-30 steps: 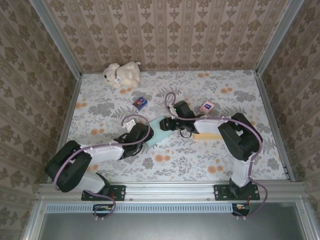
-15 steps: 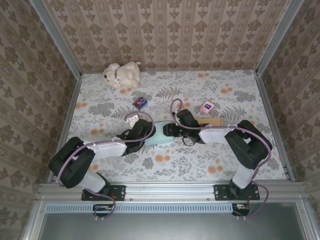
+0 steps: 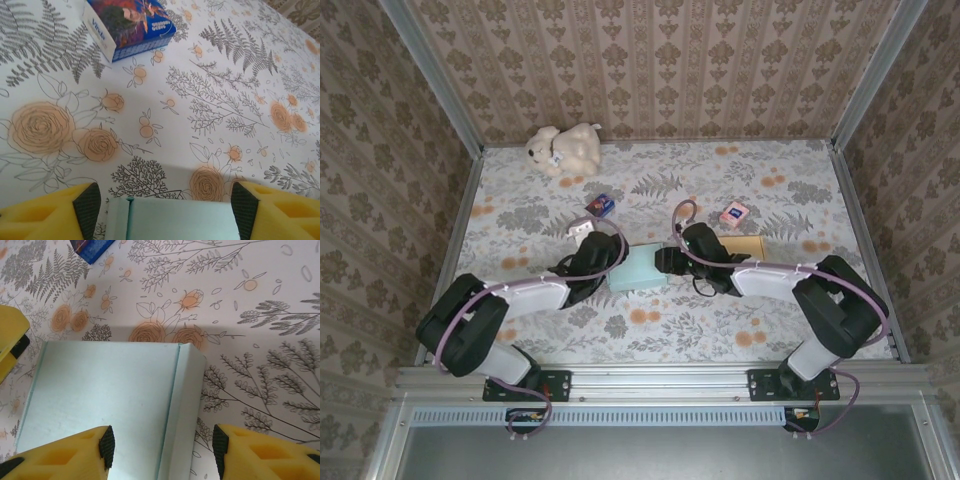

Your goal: Fold the paper box

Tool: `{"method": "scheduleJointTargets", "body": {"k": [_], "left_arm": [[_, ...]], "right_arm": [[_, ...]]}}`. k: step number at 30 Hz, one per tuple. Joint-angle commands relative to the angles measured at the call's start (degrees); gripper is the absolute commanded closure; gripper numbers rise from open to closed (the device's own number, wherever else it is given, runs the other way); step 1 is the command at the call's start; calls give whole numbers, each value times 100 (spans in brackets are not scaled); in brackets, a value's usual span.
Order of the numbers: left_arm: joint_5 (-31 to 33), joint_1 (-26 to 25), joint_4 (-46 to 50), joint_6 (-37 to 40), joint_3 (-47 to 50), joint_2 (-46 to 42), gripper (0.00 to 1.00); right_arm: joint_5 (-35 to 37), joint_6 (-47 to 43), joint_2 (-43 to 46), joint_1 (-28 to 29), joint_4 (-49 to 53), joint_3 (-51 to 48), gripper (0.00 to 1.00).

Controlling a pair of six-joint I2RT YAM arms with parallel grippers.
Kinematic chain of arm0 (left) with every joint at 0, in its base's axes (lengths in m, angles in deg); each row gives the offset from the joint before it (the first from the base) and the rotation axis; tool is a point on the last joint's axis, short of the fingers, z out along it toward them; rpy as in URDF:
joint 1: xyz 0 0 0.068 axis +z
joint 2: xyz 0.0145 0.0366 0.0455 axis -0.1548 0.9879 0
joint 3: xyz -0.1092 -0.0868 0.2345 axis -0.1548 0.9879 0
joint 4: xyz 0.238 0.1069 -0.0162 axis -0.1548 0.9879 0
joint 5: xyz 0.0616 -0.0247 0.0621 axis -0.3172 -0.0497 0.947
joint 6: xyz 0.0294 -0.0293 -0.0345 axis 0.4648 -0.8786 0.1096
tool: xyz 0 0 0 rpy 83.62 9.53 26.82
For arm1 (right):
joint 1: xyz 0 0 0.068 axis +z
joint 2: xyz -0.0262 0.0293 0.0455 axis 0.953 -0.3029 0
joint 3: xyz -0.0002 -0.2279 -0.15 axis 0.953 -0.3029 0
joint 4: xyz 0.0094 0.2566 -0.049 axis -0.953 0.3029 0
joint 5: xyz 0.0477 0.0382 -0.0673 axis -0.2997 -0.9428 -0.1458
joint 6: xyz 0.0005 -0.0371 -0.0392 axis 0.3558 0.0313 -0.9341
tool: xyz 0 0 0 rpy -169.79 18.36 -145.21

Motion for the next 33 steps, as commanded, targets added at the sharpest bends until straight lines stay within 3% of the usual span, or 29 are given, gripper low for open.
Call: {"method": "scheduleJointTargets", "body": {"k": [1,3,7,8,9,10,15,18,21,23,26,30,33], "left_arm": [[-48,36,139,543,112,-739,24],[-61,32,481,888,155,-1322,21],[175,-85,1735,1618,222,-2751,2],[346,-146,2024,1714,263,-3080,1],[651,-232,2375,1805,343,-3535,0],[933,-307,2692,1880,470,-4024,0],[1661,-421,3640,1703,1252,-6387,0],[1767,-428,3730,1783,1687,-7565,0],[1986,-429,4172,1721,1714,-8221,0],[1944,-423,4275,1669,1613,-8139,0],[1711,-422,4111,1701,1619,-7886,0],[1690,-423,4220,1619,1548,-7778,0],[1671,-423,4216,1641,1564,-7896,0]], "right_arm": [[373,-138,477,43,380,-50,43],[573,-380,795,43,634,0,43],[1441,-891,1858,34,1150,25,34],[1798,-998,2109,34,1270,3,29],[2262,-1095,2417,26,1355,-45,3],[2751,-1186,2713,0,1409,-126,0],[4500,-1558,3689,-408,1261,-603,0],[5006,-2013,3810,-950,873,-925,0],[4538,-2125,3545,-1867,293,-1358,0],[3859,-2034,3209,-2588,-111,-1576,0],[3155,-1961,2540,-3197,-561,-1687,0],[2902,-2233,1664,-3234,-1902,-1859,0],[2560,-2483,1202,-3244,-1837,-1460,0]]}}
